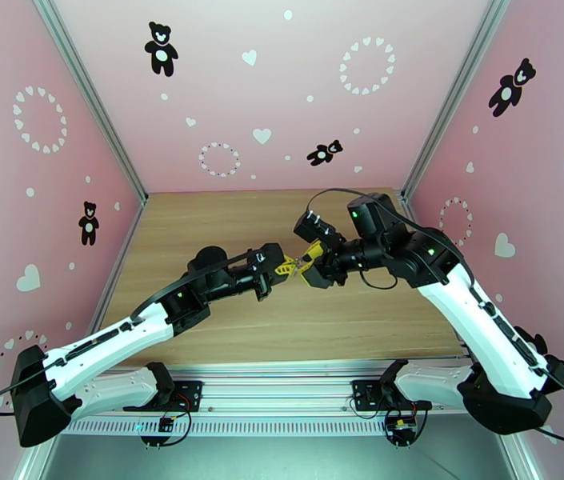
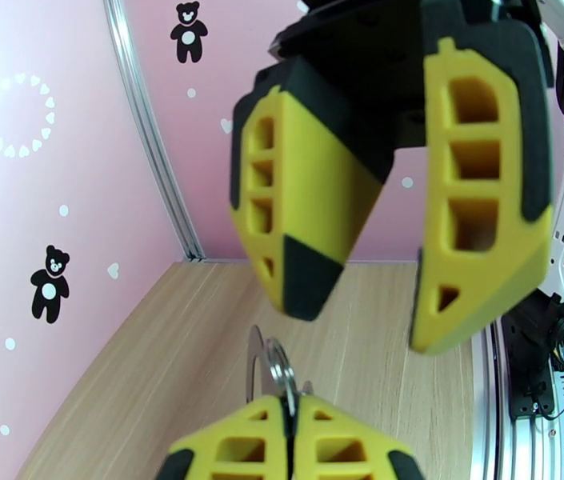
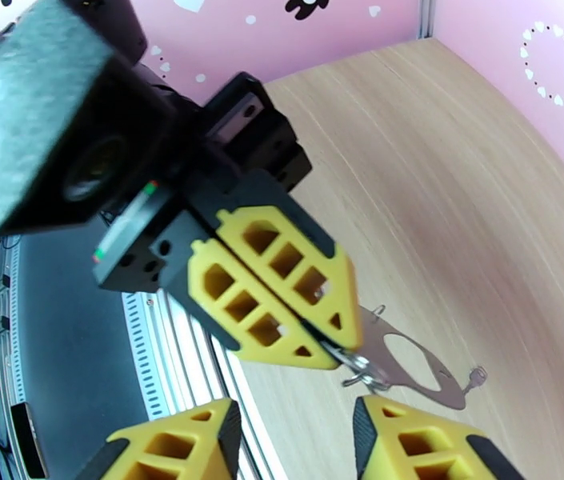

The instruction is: Remove the keys from the keyring

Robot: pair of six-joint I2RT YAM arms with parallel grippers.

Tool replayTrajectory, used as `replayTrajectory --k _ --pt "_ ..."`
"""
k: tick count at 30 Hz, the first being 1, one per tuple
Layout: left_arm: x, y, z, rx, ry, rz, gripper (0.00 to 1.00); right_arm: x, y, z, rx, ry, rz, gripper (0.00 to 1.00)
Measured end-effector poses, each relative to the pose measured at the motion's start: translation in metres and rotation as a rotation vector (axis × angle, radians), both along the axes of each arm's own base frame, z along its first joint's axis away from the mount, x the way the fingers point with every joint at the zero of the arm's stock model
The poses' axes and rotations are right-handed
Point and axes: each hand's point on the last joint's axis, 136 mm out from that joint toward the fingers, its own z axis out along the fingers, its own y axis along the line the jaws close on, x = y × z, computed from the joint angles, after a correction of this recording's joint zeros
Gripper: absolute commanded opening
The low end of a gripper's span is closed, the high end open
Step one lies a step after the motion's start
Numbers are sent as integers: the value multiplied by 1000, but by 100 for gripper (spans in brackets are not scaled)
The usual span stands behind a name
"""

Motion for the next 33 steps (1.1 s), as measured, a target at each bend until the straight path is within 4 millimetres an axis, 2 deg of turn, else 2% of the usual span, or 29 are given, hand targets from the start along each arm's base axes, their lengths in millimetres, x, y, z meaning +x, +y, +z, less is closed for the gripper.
replayTrajectory --k 7,10,12,19,27,33 --pt "-4 -1 0 -1 -3 -27 0 10 5 -5 8 26 2 50" --pt "-4 -1 1 -2 -4 -27 0 13 8 -9 15 58 8 44" --pt "-4 -1 2 -3 -5 -25 0 11 8 -8 27 77 13 44" --pt "-4 0 3 -6 -8 -19 0 6 10 -2 63 120 18 33" --pt "-5 0 4 -11 -8 -20 0 4 8 2 81 149 -6 30" --pt "3 6 13 -41 -17 29 0 -10 0 8 91 173 -17 30"
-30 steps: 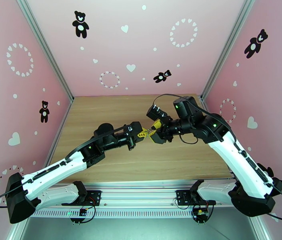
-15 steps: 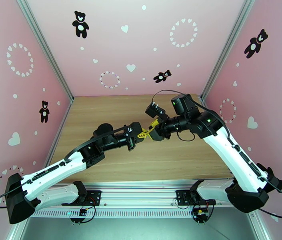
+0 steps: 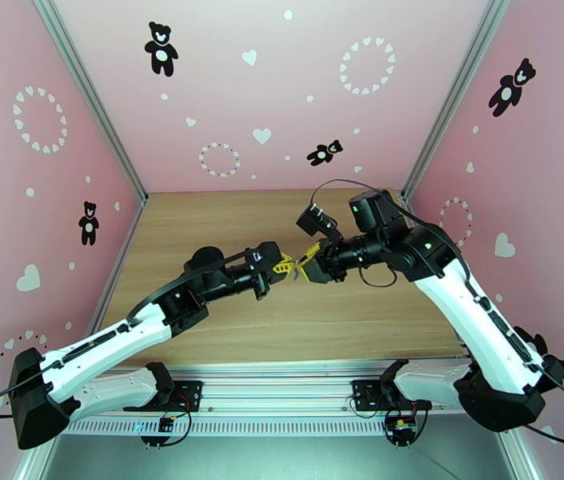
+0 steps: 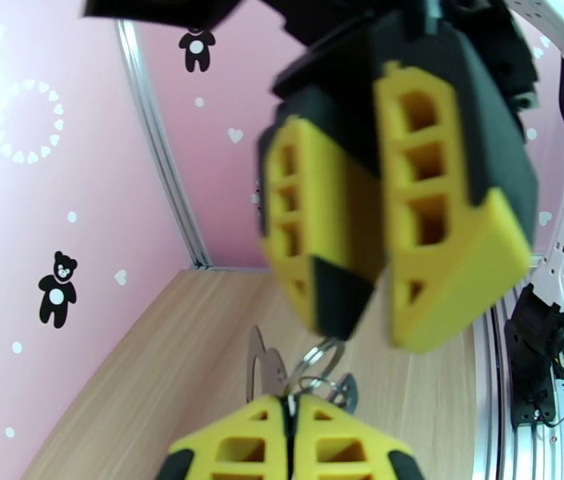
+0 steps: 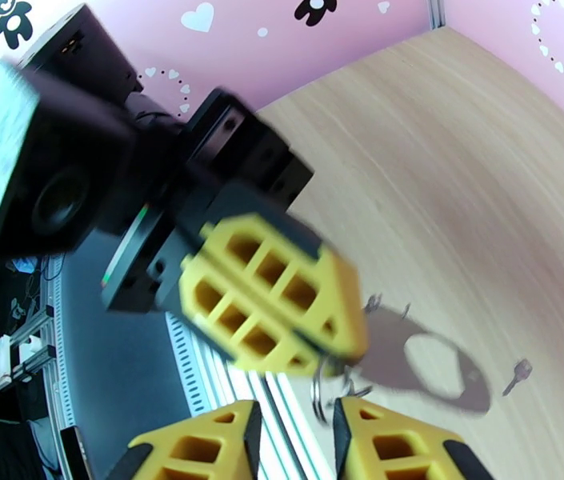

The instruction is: Remove the keys from the keyring

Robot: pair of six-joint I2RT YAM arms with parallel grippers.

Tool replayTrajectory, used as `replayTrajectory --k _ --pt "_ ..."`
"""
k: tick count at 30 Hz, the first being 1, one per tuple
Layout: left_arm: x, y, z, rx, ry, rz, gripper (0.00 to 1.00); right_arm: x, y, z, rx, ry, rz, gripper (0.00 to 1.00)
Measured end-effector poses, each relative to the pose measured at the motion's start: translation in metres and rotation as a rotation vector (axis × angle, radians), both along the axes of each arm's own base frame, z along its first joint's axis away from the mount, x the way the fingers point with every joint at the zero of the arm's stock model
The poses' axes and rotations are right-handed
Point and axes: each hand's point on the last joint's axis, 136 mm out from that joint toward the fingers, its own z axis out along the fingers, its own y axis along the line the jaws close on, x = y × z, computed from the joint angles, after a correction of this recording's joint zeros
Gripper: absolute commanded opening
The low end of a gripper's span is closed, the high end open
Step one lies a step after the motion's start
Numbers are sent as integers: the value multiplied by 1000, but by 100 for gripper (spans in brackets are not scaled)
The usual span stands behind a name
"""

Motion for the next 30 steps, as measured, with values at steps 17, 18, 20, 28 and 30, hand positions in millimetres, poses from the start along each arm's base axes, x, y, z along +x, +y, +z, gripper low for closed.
replayTrajectory --k 17,18,20,28,30 --pt "-2 -1 6 -29 9 -13 0 20 -4 3 86 14 -76 51" --pt "-3 -1 7 -31 7 -19 0 20 -3 3 98 22 -71 51" --pt "-4 -1 7 -33 6 -24 0 20 -1 4 116 38 -63 51" --pt "-3 -1 7 -33 5 -19 0 18 6 8 175 78 -27 45" --pt "-3 -1 8 -34 5 -16 0 18 6 10 182 85 -28 43"
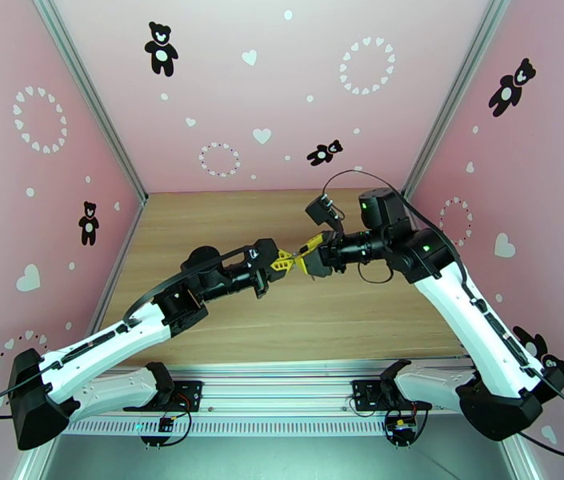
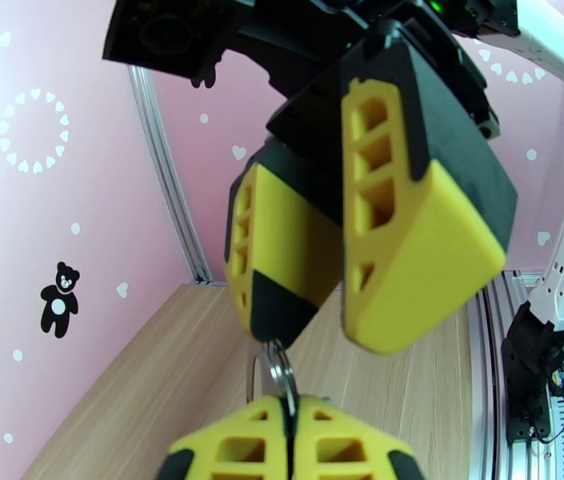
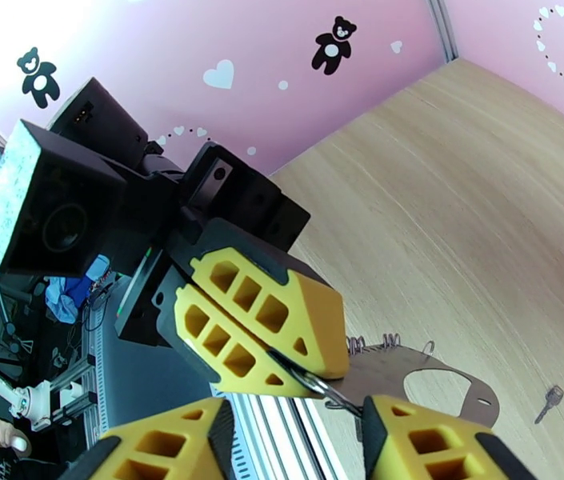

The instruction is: Remove the keys from the keyring

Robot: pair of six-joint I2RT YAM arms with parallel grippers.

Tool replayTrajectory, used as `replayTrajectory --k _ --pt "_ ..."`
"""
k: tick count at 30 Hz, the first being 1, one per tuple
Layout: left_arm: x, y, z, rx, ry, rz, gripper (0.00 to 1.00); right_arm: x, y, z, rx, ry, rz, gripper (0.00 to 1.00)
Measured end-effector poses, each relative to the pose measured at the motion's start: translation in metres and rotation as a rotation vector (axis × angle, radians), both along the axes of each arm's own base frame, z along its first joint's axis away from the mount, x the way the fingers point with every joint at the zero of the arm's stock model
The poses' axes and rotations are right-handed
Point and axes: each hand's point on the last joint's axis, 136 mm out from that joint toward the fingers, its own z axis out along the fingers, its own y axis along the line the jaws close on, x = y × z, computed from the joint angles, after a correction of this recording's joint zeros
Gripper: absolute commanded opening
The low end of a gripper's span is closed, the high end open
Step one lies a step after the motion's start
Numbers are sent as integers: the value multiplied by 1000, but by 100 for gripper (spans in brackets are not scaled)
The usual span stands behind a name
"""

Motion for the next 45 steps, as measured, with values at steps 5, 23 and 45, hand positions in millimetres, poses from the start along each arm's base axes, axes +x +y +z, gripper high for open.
replayTrajectory --k 5,23,45 --pt "1 0 0 -1 0 8 0 -1 -1 1 11 19 -14 39" --pt "7 2 5 -24 -6 38 0 -5 5 -1 23 21 1 45" --pt "1 -1 24 -121 -19 -8 0 1 -6 11 148 -4 -19 51"
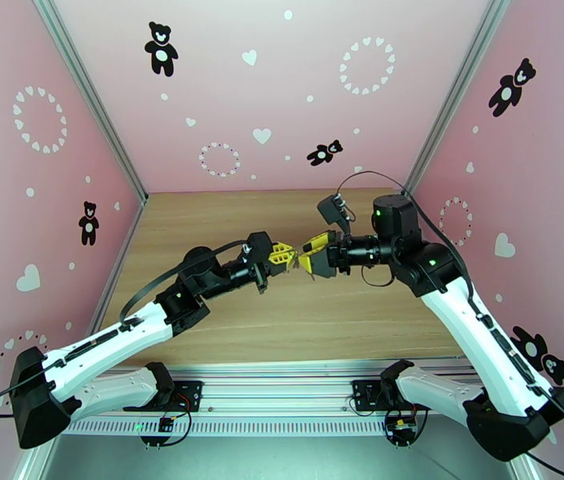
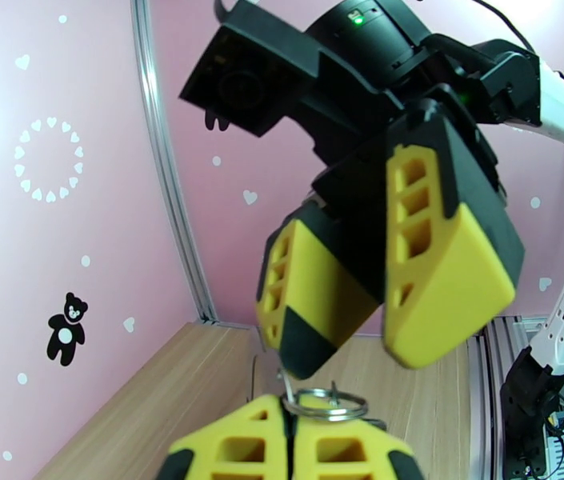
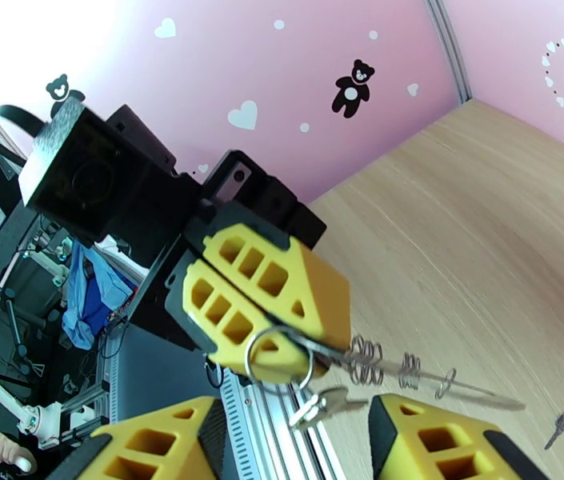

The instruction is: Remove the keys from the keyring

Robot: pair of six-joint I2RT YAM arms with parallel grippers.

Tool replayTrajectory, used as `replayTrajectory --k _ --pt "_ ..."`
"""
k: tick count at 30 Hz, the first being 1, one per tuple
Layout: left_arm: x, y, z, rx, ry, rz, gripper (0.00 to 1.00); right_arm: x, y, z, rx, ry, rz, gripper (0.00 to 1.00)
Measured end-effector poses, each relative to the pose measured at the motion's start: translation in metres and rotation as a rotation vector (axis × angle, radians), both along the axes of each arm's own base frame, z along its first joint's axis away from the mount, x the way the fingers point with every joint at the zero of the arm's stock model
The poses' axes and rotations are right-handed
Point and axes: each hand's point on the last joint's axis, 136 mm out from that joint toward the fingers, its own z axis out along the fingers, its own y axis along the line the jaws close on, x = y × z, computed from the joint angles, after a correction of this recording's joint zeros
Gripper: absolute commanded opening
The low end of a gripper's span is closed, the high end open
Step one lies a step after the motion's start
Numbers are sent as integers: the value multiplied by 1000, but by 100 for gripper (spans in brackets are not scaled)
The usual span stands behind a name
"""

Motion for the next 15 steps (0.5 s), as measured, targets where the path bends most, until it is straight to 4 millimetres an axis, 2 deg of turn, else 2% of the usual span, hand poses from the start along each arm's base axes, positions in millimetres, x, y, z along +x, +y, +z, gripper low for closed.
replayTrajectory --k 15 --pt "8 -4 -2 8 -57 20 0 2 9 0 57 129 5 35"
